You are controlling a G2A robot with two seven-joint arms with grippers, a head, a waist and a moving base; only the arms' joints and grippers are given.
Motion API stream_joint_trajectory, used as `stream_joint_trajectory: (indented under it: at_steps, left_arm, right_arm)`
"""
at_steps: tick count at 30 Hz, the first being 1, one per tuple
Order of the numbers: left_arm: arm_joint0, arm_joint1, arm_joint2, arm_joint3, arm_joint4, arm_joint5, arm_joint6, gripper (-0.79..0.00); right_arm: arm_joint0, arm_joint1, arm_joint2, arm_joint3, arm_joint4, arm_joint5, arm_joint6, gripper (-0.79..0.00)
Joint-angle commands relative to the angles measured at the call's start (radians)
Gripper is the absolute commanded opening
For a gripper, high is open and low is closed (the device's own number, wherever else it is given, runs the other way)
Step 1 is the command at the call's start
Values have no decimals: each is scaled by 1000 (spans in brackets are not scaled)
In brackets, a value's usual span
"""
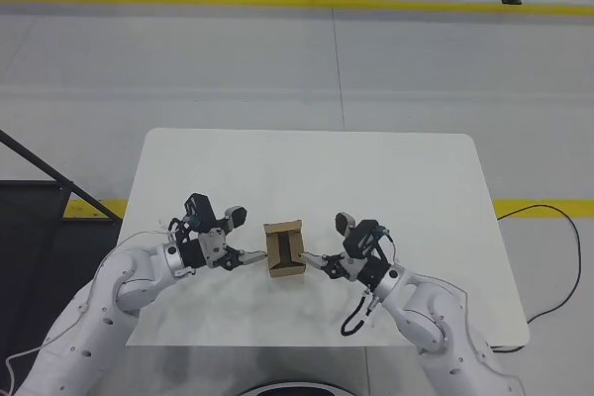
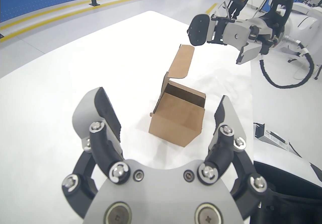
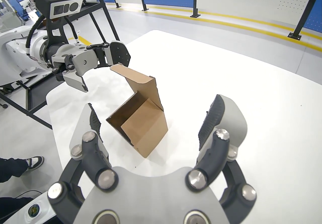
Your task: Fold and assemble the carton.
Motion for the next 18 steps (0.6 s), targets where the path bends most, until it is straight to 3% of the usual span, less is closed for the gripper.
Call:
stream_joint_trajectory:
  at_steps: [1, 6, 14, 18]
  left_arm:
    - [0, 0, 0, 0, 0, 0, 0, 0]
    - [10, -1, 3, -22, 22, 33, -17, 0]
    - [55, 1, -21, -84, 137, 170, -72, 0]
    - [62, -1, -17, -98, 163, 215, -97, 0]
  right_arm:
    - [0, 0, 0, 0, 0, 0, 0, 0]
    - [-6, 1, -5, -18, -36, 17, 15, 0]
    - [24, -5, -63, -64, -202, 209, 267, 0]
    - [53, -14, -94, -50, -190, 240, 306, 0]
